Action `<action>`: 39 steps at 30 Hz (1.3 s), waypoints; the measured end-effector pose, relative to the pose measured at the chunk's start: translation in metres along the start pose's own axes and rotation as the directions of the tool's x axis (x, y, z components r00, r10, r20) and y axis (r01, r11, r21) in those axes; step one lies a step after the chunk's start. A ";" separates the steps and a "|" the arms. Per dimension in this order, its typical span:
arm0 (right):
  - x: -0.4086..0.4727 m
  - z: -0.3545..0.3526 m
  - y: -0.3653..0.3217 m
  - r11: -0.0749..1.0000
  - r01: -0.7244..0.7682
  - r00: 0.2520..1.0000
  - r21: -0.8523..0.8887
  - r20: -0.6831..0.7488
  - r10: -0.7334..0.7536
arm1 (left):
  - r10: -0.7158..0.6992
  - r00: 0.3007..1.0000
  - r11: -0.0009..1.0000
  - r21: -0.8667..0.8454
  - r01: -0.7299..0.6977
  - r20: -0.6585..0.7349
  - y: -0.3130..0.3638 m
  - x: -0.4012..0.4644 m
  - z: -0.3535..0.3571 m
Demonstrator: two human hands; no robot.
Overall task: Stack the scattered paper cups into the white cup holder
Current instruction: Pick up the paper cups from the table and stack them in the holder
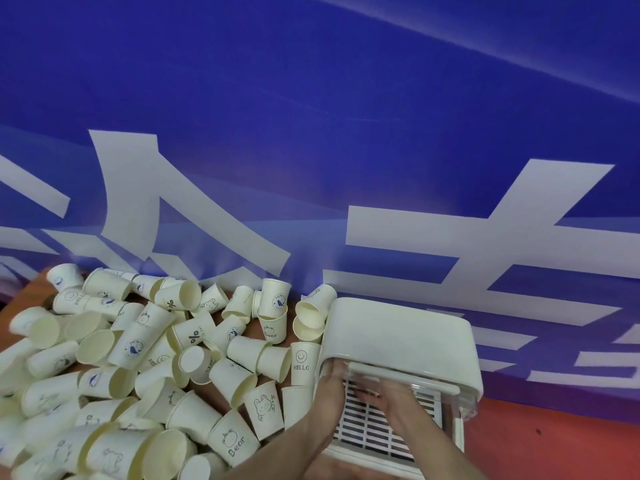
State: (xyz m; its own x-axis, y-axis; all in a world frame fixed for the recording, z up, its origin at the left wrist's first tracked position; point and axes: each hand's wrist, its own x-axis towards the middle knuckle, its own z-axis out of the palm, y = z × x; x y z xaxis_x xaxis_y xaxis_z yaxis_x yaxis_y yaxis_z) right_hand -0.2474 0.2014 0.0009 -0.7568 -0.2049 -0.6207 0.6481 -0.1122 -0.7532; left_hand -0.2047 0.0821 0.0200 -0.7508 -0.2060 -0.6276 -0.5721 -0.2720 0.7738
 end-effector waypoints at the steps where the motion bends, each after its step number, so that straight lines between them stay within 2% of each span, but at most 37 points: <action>1: -0.002 -0.001 0.000 1.000 -0.008 1.000 -0.012 -0.003 0.008 | 0.014 1.000 1.000 -0.007 -0.014 0.015 0.000 -0.003 -0.001; 4: -0.008 -0.005 0.001 0.999 -0.017 0.998 -0.030 -0.066 0.015 | -0.008 0.995 1.000 -0.007 0.008 0.102 0.002 -0.013 -0.009; 7: -0.017 -0.010 0.007 0.996 -0.083 0.983 -0.030 -0.166 0.077 | -0.051 0.986 0.995 0.097 0.035 0.161 0.000 -0.023 -0.022; 10: -0.030 -0.011 0.015 0.988 -0.123 0.978 -0.095 -0.178 0.105 | -0.096 0.978 0.984 0.167 0.066 0.184 0.002 -0.036 -0.034; 13: -0.049 -0.002 0.018 0.984 -0.105 0.981 -0.146 -0.179 0.079 | -0.033 0.981 0.982 0.187 -0.004 0.194 0.013 -0.053 -0.043; 19: -0.085 0.025 0.022 0.921 -0.116 0.991 -0.372 -0.106 0.082 | 0.106 0.993 0.989 0.097 -0.110 0.055 0.045 -0.070 -0.065; 24: -0.110 0.064 0.017 0.850 -0.130 0.991 -0.510 -0.043 0.126 | 0.165 0.971 0.986 0.054 -0.158 -0.171 0.081 -0.071 -0.086; 26: -0.120 0.083 0.011 0.837 -0.095 0.994 -0.538 0.001 0.113 | 0.214 0.951 0.973 0.129 -0.189 -0.222 0.093 -0.071 -0.092; 28: -0.128 0.101 0.003 0.813 -0.044 0.995 -0.581 0.051 0.090 | 0.259 0.945 0.943 0.266 -0.202 -0.200 0.104 -0.078 -0.102; 30: -0.131 0.117 -0.002 0.772 0.021 0.993 -0.636 0.106 0.060 | 0.303 0.937 0.868 0.457 -0.196 -0.172 0.111 -0.083 -0.123; 34: -0.133 0.142 -0.006 0.679 0.112 0.982 -0.726 0.187 0.037 | 0.333 0.932 0.606 0.790 -0.096 -0.142 0.109 -0.101 -0.189; 37: -0.129 0.164 -0.005 0.611 0.147 0.975 -0.777 0.219 0.043 | 0.276 0.949 0.379 0.925 0.034 -0.149 0.100 -0.122 -0.231; 39: -0.128 0.182 0.002 0.560 0.168 0.970 -0.811 0.238 0.053 | 0.192 0.964 0.285 0.950 0.127 -0.186 0.091 -0.135 -0.260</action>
State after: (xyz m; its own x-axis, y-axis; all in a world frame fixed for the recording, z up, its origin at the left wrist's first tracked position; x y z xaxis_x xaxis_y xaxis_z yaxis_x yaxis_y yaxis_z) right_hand -0.1340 0.0503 0.1181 -0.6796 -0.4358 -0.5901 0.1673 0.6911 -0.7031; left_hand -0.0696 -0.1594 0.1521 -0.7719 -0.4254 -0.4724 -0.5716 0.7896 0.2230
